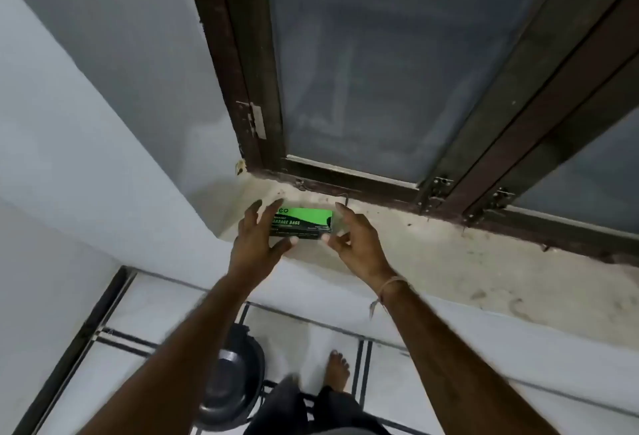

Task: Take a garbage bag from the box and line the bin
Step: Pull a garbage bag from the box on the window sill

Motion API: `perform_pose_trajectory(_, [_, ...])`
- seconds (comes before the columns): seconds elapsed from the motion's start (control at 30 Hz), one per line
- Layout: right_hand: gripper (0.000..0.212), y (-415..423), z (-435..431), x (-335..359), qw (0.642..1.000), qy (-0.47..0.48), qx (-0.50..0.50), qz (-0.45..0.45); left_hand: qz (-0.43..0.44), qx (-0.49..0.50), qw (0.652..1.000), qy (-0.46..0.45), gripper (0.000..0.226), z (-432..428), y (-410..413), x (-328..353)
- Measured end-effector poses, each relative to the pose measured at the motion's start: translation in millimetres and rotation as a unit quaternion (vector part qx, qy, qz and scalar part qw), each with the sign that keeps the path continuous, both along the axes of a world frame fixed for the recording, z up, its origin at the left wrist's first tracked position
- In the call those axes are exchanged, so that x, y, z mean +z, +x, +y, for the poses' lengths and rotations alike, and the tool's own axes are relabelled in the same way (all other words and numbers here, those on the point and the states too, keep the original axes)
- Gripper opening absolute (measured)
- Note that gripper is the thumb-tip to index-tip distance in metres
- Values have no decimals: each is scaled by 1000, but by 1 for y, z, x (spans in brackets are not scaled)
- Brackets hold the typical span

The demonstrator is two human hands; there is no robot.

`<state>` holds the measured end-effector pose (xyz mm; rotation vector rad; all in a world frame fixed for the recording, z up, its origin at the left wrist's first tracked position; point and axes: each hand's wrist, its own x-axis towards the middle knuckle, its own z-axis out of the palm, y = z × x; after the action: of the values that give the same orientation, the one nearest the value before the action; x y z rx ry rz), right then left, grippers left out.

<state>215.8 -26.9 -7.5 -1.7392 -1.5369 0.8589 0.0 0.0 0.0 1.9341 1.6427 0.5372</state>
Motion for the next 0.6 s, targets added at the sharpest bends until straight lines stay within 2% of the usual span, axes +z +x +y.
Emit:
perform_pose_trajectory(0.13, [59, 4, 19, 1, 999, -13, 24, -18, 14, -15, 1000, 1, 67, 17, 11, -6])
perform_pose_trajectory(0.27, [49, 9, 22, -1, 1000, 18, 15, -1, -59, -11, 998, 2, 55, 25, 10, -3])
perform_pose_trajectory(0.4, [36, 16, 12, 18, 991, 20, -16, 132, -169, -9, 985, -23, 56, 26, 4, 6])
perform_pose_trajectory(0.53, [34, 27, 4, 29, 948, -12, -19, 317, -217, -26, 976, -2, 56, 26, -4, 16])
perform_pose_trajectory(0.6, [24, 32, 2, 30, 938, -12, -30, 346, -235, -30, 971, -2, 49, 27, -8, 19])
